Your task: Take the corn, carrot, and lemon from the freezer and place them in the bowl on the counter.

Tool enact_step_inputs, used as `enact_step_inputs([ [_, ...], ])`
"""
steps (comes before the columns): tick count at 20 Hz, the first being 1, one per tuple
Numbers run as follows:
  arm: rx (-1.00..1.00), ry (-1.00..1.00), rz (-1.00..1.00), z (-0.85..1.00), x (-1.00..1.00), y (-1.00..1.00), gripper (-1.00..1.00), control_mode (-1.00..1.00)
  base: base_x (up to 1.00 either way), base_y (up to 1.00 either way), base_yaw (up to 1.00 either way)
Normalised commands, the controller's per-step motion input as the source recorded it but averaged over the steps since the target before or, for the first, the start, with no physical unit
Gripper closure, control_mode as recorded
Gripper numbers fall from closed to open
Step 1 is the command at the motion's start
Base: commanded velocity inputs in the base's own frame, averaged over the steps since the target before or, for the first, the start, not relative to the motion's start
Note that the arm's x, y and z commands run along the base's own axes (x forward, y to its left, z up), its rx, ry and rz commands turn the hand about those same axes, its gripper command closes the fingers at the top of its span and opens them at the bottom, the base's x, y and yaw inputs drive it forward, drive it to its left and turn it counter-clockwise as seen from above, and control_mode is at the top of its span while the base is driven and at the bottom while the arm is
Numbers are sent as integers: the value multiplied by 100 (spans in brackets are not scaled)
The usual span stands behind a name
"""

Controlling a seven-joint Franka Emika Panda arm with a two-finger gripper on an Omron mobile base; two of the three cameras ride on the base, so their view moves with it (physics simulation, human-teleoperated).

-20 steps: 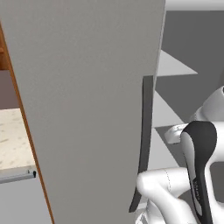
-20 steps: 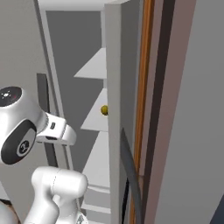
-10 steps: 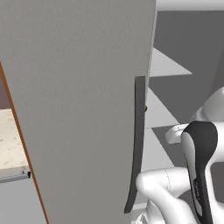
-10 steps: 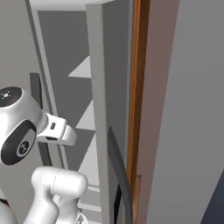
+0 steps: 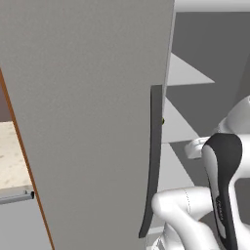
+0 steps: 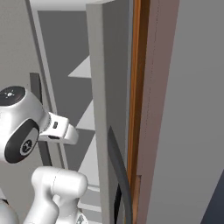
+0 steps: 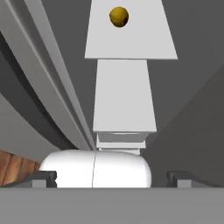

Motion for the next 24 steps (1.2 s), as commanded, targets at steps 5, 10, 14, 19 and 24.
enact_step_inputs([
  [5,6,0,0,0,63,-24,-100,-100,0,0,0],
  [10,4,-19,5,-4,69,-10,-100,-100,0,0,0],
  [14,0,-25,4,-7,48,-8,-100,-100,0,0,0],
  [19,1,-13,1,-7,55,-4,-100,-100,0,0,0],
  [24,2,0,0,0,56,0,-100,-100,0,0,0],
])
